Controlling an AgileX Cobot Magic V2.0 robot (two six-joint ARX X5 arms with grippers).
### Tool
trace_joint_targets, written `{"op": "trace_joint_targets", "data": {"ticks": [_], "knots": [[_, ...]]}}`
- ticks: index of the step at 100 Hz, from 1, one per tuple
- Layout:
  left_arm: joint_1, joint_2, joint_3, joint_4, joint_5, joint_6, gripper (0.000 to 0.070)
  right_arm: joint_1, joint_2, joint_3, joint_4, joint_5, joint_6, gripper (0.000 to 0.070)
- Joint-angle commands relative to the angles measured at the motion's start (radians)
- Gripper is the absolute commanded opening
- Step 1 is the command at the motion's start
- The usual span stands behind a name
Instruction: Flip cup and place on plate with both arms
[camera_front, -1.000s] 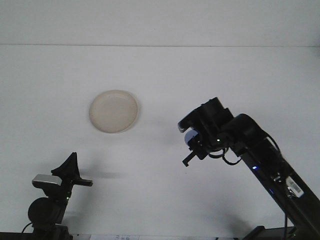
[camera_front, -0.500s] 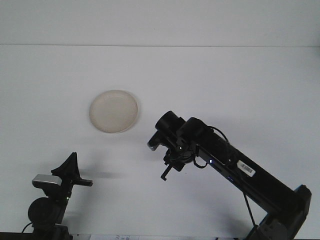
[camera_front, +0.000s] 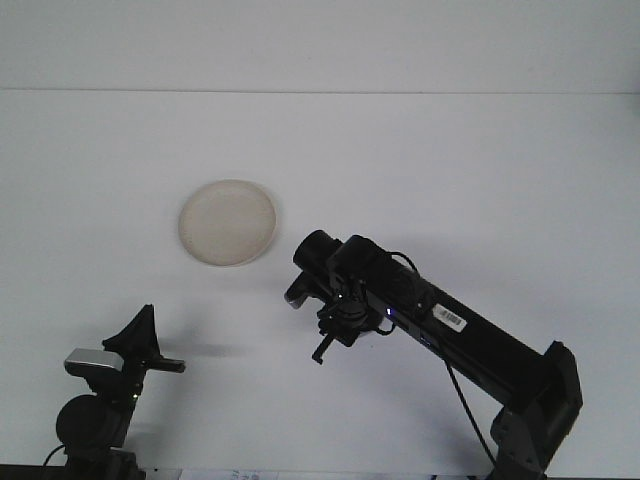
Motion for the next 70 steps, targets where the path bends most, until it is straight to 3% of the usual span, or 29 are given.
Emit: {"op": "trace_joint_targets", "data": {"ticks": [1,20,35,41,63,70], "knots": [[0.002,-0.001,-0.019,0.01,0.002,-0.003,0.0015,0.008,0.034,0.023,-0.027,0.001,0.0,0.0004],[0.002,-0.001,-0.019,0.01,0.002,-0.003,0.0015,0.009,0.035,0.023,-0.027,0.0,-0.002,0.0032],[0.002,-0.001,-0.019,0.01,0.002,-0.003,0.0015,0.009,0.035,0.023,-0.027,0.0,-0.001,0.0302],[0.002,-0.001,-0.019,0.01,0.002,-0.003,0.0015,0.009,0.035,0.023,-0.027,0.0,-0.001,0.0364],[0.002,-0.001,-0.019,0.01,0.002,-0.003,0.0015,0.01,0.032,0.024,-0.027,-0.001,0.009,0.0379],[0.002,-0.001,-0.019,0.01,0.002,-0.003,0.0015,0.01,0.032,0.031,-0.027,-0.001,0.011,0.0411]]}}
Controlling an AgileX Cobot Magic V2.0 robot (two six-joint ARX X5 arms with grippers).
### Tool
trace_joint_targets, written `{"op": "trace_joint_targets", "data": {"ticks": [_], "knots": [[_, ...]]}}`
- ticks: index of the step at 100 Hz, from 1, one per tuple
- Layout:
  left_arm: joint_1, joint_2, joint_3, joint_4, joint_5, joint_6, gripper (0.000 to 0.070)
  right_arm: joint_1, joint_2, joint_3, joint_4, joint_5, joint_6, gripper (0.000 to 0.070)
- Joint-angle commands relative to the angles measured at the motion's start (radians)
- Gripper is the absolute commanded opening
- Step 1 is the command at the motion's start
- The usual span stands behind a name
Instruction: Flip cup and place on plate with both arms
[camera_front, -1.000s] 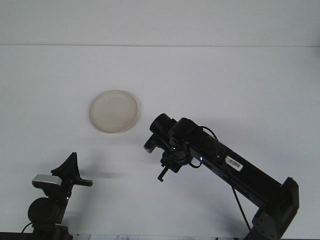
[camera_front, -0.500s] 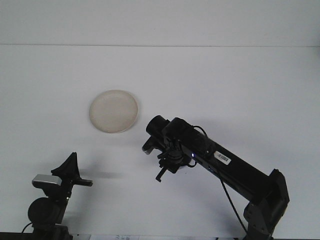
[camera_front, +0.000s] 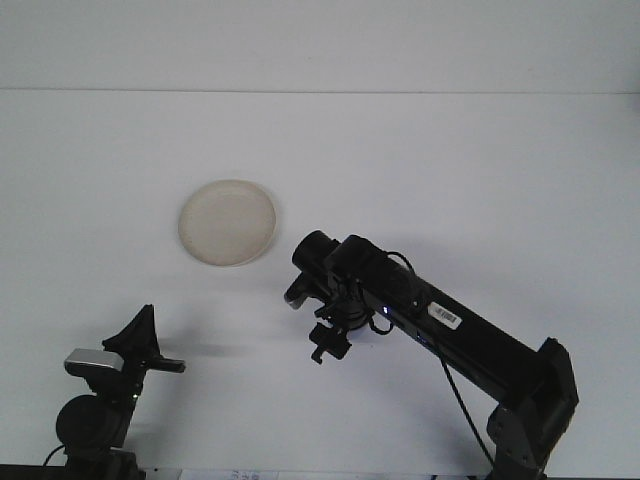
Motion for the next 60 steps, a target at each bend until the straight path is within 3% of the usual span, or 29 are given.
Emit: {"op": "trace_joint_targets", "data": {"ticks": [1,35,60], "knots": [[0.002,-0.001,-0.019,0.01,0.002,-0.003,0.0015,0.011,0.019,0.032,-0.027,-0.002,0.009,0.0418],[0.002,-0.001,-0.019,0.01,0.002,-0.003,0.0015,-0.018,-0.134,0.072,-0.027,-0.001,-0.019,0.0428],[0.002,-0.001,-0.019,0.01,0.002,-0.003,0.0015,-0.233,-0.31,0.071,-0.027,-0.001,-0.034,0.0428]]}}
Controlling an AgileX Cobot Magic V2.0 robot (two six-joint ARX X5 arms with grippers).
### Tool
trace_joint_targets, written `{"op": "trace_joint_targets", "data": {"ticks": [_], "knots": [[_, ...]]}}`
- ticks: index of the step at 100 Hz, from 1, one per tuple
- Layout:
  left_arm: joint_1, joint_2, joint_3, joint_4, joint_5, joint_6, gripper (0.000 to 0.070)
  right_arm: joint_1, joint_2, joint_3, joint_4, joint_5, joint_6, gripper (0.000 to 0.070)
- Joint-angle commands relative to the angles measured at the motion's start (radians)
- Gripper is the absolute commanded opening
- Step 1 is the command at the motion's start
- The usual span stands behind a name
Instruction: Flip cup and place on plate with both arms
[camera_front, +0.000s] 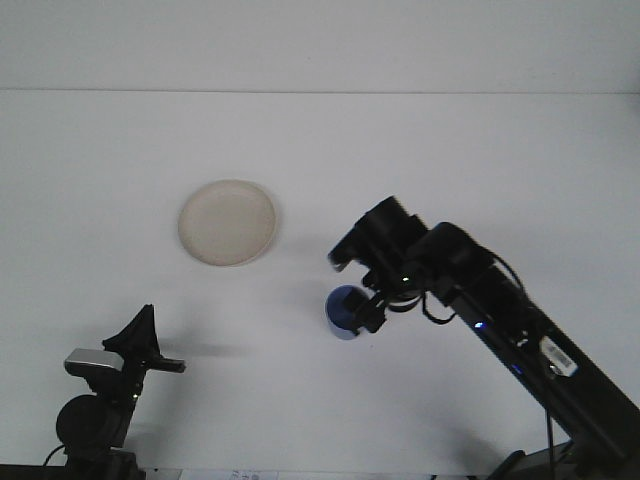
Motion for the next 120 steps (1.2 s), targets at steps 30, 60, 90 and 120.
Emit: {"op": "trace_joint_targets", "data": {"ticks": [30,60,90,120], "knots": [[0.002,-0.001,-0.019,0.011,0.002,-0.003,0.0014,-0.441,-0.197,-0.147,0.109,-0.133,-0.008,0.0428],[0.002,-0.001,-0.019,0.011,0.002,-0.003,0.0015,-0.628,-0.544,-0.509,0.341,-0.094,0.076,0.0396],[0.002,-0.001,-0.019,0.011,0.002,-0.003,0.0015,-0.628,-0.874,-0.657,0.421,0.025,0.102,0.0141],[0.002,-0.001,0.007,0.049,0.002,-0.033,0.0015,-0.628,-0.944,-0.67,0.416,0.026,0.101,0.0001]]}}
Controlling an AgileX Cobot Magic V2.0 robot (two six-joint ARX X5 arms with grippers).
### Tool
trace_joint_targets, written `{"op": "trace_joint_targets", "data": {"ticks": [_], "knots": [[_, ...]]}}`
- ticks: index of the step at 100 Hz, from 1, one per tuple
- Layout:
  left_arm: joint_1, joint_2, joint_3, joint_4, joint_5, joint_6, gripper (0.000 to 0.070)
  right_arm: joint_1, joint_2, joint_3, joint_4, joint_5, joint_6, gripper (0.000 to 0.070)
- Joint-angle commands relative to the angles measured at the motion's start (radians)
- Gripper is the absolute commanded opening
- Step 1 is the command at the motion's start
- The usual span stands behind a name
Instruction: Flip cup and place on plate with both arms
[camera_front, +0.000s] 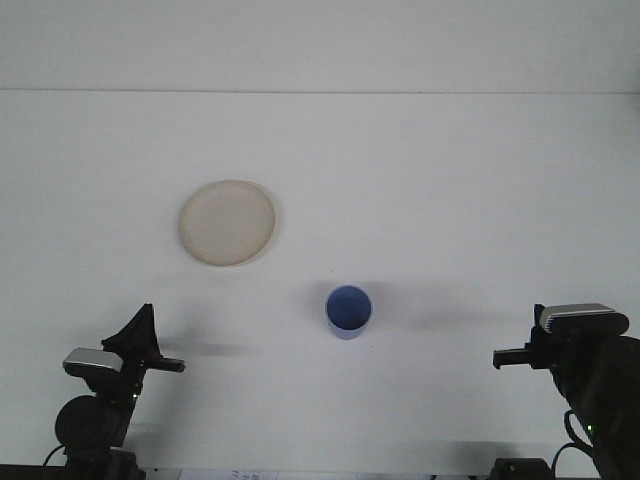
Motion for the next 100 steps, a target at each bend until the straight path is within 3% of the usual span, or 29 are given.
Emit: {"op": "trace_joint_targets", "data": {"ticks": [1,18,33,72,100], "knots": [[0.002,-0.001,0.011,0.019,0.002,-0.026,0.0015,0.002,0.008,0.004,0.003,0.0,0.01,0.0001],[0.002,0.027,0.182,-0.082,0.001,-0.07,0.0015,0.002,0.01,0.004,0.003,0.0,0.01,0.0001],[0.002,0.173,0.445,-0.303,0.001,-0.069,0.0015,0.002,0.01,0.004,0.003,0.0,0.01,0.0001],[0.002,0.768,0.988,-0.88,0.002,0.011,0.0015,0.002,0.01,0.004,0.003,0.0,0.01,0.0001],[0.002,0.964,1.025,-0.83,0.002,-0.026,0.0015,0.002,0.01,0.004,0.003,0.0,0.01,0.0001]]}}
